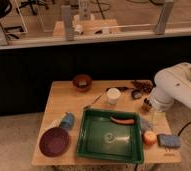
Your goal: Place towel in red bowl
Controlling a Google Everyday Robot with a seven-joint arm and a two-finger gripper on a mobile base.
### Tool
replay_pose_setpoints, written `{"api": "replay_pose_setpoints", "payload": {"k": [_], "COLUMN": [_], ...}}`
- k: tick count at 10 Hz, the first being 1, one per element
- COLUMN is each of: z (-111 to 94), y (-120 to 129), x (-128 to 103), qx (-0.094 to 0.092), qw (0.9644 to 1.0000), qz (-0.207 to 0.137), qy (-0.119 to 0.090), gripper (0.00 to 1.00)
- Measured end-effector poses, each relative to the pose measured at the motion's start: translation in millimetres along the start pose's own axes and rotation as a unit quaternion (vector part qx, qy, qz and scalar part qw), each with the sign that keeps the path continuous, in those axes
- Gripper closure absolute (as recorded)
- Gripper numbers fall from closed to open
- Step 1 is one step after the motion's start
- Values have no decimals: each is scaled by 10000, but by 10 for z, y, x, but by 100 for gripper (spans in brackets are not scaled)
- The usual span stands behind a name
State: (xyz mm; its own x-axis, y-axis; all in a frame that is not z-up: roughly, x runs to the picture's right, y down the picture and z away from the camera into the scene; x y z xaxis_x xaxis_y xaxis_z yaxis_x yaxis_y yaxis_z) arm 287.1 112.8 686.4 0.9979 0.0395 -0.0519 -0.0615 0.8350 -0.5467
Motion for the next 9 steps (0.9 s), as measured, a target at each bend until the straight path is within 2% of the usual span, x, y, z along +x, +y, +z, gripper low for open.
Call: {"api": "replay_pose_setpoints", "payload": {"k": [2,4,5,6,9], "z": [230,685,850,927,931], "y": [-14,29,44,49,60], "x": [0,33,34,21,40], "qx": [-261,-611,-726,-778,-786], "qw": [9997,9981,9972,9968,9967], "qz": [-10,26,29,24,41], "qy": [-32,-125,-157,-184,-184], "gripper": [20,20,20,20,20]}}
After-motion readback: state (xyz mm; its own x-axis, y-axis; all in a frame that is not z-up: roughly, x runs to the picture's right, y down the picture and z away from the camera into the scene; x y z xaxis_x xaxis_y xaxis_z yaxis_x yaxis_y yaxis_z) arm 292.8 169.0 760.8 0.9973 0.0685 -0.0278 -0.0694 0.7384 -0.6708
